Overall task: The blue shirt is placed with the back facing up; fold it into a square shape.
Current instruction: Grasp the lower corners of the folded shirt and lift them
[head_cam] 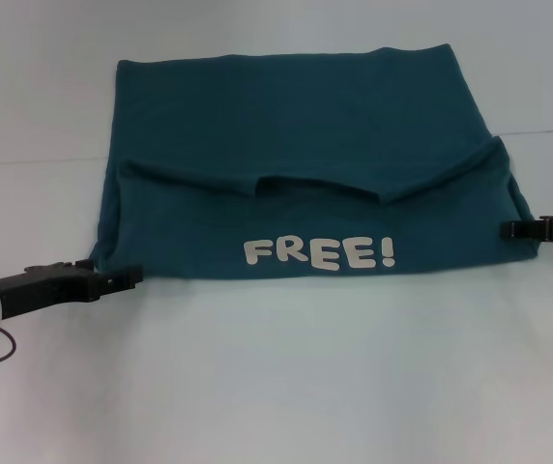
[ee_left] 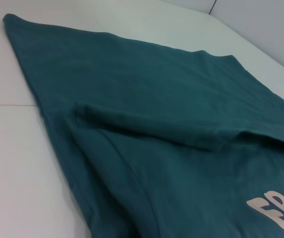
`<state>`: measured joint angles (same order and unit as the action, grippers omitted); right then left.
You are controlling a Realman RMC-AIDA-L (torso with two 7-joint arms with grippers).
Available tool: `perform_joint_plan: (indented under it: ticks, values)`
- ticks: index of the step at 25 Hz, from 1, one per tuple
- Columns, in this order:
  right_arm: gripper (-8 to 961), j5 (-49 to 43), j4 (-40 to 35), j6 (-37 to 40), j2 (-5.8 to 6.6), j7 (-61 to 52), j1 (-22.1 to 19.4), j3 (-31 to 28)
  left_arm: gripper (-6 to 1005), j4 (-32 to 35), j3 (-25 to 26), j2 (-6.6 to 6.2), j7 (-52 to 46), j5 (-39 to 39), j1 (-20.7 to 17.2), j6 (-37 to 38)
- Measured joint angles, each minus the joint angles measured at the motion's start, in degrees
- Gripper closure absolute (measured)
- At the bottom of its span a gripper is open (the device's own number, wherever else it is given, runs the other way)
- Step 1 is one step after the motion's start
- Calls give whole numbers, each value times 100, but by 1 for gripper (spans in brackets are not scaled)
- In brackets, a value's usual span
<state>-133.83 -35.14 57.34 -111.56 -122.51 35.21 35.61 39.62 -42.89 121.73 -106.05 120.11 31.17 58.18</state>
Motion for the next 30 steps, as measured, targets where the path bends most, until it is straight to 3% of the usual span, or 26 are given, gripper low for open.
perform_joint_plan:
  ticks: [6, 15, 24, 30]
  values:
    - [388, -71, 13, -328, -106, 18, 31, 78, 96, -6, 0, 0, -1, 3, 23, -3]
    - [434, -48, 17, -263, -128, 7, -15, 101, 95, -25, 0, -7, -5, 11, 40, -42]
    - [718, -20, -43, -206, -118, 53, -5, 69, 95, -44, -43, -9, 38, 11, 81, -160]
    - [920, -19, -46, -212, -130, 62, 38, 69, 96, -73, -333, 8, 52, 11, 167, -601]
